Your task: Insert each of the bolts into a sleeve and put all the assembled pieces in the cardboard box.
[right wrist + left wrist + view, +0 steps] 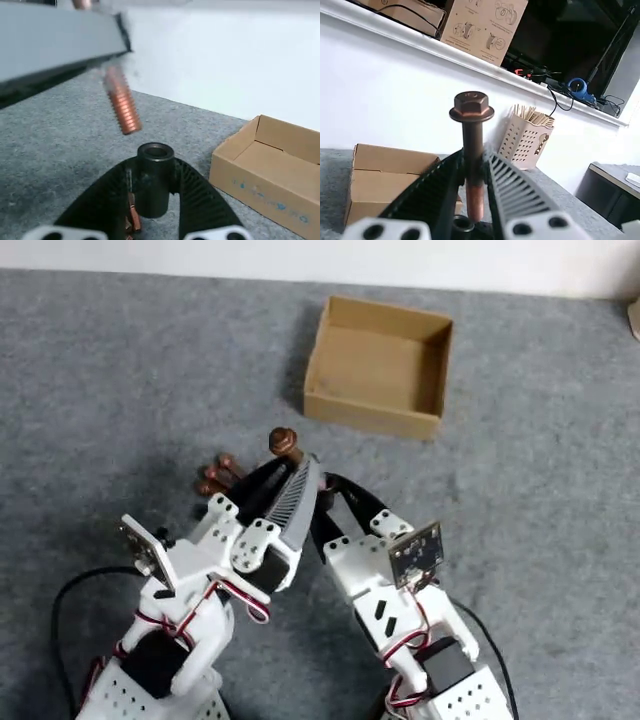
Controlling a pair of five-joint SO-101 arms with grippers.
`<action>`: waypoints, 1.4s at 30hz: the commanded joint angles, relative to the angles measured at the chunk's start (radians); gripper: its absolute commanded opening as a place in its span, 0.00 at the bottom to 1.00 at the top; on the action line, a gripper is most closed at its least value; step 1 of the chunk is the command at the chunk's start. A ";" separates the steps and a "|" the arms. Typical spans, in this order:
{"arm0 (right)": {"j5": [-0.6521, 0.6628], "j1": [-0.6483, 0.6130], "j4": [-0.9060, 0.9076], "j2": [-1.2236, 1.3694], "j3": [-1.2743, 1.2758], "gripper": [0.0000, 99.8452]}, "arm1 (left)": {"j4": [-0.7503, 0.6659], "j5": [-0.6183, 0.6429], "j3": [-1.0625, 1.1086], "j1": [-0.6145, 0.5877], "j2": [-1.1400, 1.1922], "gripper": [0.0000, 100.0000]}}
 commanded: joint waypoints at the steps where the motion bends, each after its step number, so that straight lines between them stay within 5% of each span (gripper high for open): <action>1: 0.011 -0.013 0.004 -0.007 0.099 0.00 | -0.026 0.003 -0.021 0.021 -0.001 0.01; 9: 0.091 -0.019 0.053 -0.010 0.099 0.00 | 0.034 -0.141 0.007 0.030 -0.002 0.01; 13: 0.183 -0.065 0.114 -0.010 0.093 0.00 | 0.083 -0.143 0.007 0.025 -0.007 0.01; 35: 0.192 -0.062 0.117 -0.012 0.088 0.00 | 0.167 -0.144 0.125 -0.065 -0.008 0.01; 42: 0.192 -0.061 0.116 -0.012 0.088 0.00 | 0.166 -0.144 0.193 0.005 -0.008 0.01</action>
